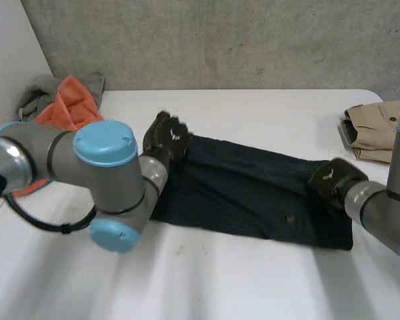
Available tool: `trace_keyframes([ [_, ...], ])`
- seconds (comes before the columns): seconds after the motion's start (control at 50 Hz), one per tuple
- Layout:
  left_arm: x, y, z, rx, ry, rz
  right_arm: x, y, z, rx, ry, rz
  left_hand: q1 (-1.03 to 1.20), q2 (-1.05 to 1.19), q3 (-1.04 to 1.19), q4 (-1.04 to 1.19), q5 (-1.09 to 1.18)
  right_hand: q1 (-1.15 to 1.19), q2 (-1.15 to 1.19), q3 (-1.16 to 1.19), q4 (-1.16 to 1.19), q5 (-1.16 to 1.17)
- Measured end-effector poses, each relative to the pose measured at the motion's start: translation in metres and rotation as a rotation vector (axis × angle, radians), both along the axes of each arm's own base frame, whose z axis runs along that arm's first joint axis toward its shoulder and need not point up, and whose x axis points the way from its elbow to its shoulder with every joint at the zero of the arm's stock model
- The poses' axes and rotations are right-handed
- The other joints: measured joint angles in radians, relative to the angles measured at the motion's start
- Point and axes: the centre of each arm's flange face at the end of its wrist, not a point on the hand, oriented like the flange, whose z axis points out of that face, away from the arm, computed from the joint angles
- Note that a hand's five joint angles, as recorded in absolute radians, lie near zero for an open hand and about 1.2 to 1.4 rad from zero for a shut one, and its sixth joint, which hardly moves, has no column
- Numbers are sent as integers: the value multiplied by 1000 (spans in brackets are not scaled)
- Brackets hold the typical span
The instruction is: Fold the laundry.
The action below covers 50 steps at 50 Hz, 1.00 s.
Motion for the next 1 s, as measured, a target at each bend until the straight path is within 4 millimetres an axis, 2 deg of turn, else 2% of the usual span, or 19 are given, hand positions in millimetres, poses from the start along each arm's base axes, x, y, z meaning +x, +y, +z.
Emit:
trace_keyframes([
  [0.12, 26, 35, -5, 175, -115, 2, -2, 18, 1, 76, 93, 93, 0, 0, 1, 0, 0, 0, 0, 0, 0, 0],
  [0.2, 30, 38, -5, 212, -143, 6, 3, 5, 9, 14, 97, 108, 0, 1, 2, 0, 0, 0, 0, 0, 0, 0],
  [0.24, 28, 33, -4, 203, -137, 9, 7, -6, 14, -36, 87, 106, 0, 1, 2, 0, 0, 0, 0, 2, 0, 0],
  [0.28, 20, 14, 4, 135, -91, 22, 13, -25, 22, -118, 57, 91, 0, 2, 3, 0, 0, 0, 0, 4, 1, 0],
  [0.34, 7, -31, 34, -58, 36, 51, 27, -63, 43, -296, -30, 58, 0, 2, 3, 0, 0, 0, 0, 5, 1, 0],
  [0.38, 5, -38, 41, -96, 60, 56, 29, -68, 48, -330, -47, 54, 0, 2, 3, 0, 0, 0, 0, 5, 1, 0],
  [0.42, -2, -80, 94, -361, 226, 88, 48, -102, 88, -583, -179, 41, 0, 2, 3, 0, 0, 0, 0, 5, 4, 0],
  [0.44, -2, -80, 94, -361, 226, 88, 48, -102, 88, -583, -179, 41, 0, 2, 3, 0, 0, 0, 0, 5, 4, 0],
  [0.46, -3, -94, 134, -533, 334, 100, 56, -115, 117, -745, -254, 41, 0, 2, 3, 0, 0, 0, 0, 5, 5, 0],
  [0.52, 1, -98, 193, -757, 484, 106, 65, -123, 163, -982, -357, 46, 0, 2, 3, 1, 0, 0, 0, 5, 5, 0],
  [0.58, 11, -88, 247, -926, 627, 97, 70, -117, 209, -1205, -453, 56, 0, 2, 3, 1, 0, 0, 0, 5, 5, 0],
  [0.64, 19, -77, 269, -963, 702, 76, 76, -107, 231, -1306, -508, 75, 0, 2, 3, 1, 0, 0, 0, 5, 5, 0],
  [0.7, 23, -71, 269, -933, 724, 59, 82, -99, 235, -1325, -530, 93, 0, 2, 3, 1, 0, 0, 0, 5, 5, 0],
  [0.78, 25, -67, 246, -837, 700, 53, 89, -94, 221, -1281, -528, 113, 1, 2, 3, 1, 3, 0, 0, 5, 5, 1],
  [0.86, 26, -65, 200, -696, 630, 63, 95, -94, 189, -1183, -500, 128, 2, 3, 3, 1, 3, 0, 0, 5, 5, 5],
  [0.9, 26, -64, 167, -611, 578, 72, 98, -95, 166, -1119, -478, 136, 2, 3, 3, 1, 3, 0, 0, 6, 5, 5],
  [0.92, 26, -64, 167, -611, 578, 72, 98, -95, 166, -1119, -478, 136, 2, 3, 3, 1, 3, 0, 0, 6, 5, 5],
  [0.94, 27, -63, 140, -543, 534, 81, 100, -97, 137, -1039, -449, 143, 2, 3, 3, 1, 3, 0, 0, 6, 5, 5],
  [1.0, 28, -58, 93, -427, 457, 94, 102, -98, 92, -907, -401, 150, 2, 3, 3, 1, 3, 0, 0, 6, 5, 5],
])
